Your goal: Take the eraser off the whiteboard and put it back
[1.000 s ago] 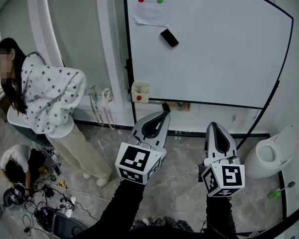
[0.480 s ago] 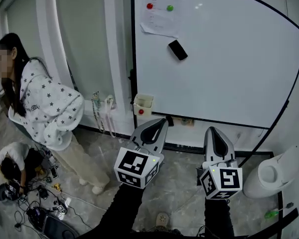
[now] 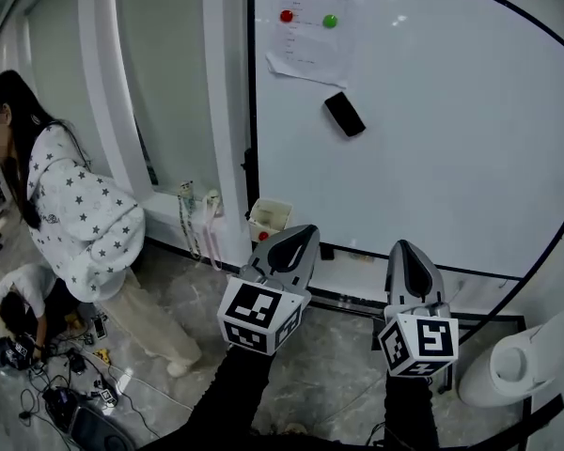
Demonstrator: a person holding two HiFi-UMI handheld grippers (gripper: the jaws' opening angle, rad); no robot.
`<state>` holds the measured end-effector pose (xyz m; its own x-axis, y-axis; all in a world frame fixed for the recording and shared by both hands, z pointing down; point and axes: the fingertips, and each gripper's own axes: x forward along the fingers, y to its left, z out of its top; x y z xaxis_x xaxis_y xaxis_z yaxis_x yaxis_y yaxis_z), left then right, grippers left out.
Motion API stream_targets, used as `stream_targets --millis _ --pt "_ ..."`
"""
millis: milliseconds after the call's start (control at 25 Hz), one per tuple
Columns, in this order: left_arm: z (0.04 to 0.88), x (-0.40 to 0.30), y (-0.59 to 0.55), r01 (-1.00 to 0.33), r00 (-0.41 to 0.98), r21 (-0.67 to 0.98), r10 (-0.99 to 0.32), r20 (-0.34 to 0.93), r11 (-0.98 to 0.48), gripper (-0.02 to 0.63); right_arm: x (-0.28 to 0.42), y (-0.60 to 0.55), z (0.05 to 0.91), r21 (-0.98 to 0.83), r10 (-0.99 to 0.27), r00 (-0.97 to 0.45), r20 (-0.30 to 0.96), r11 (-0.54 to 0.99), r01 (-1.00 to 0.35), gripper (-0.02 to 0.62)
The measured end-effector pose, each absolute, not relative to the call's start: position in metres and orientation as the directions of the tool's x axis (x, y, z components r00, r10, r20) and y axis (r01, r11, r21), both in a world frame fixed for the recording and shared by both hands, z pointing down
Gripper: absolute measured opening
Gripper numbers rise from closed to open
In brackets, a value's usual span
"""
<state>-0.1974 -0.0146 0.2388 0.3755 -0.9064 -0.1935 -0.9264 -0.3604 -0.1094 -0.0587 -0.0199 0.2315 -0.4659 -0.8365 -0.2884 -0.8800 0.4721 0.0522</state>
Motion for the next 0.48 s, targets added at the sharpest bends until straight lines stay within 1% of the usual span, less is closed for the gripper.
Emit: stream_targets --millis 200,480 --pt "0.244 -0.202 -0.038 -0.933 0.357 -0.109 -0.915 -0.190 -0.342 0.006 -0.058 -0.049 0.236 0.037 -0.834 -0.469 -0.290 0.480 -0.876 0.009" --pt "0.250 -0.213 -0.071 -0.937 0.348 -0.097 -0.920 -0.180 -0.336 0.006 -0.078 -0.083 0.248 0.041 -0.826 -0.500 -0.262 0.508 -0.861 0.009"
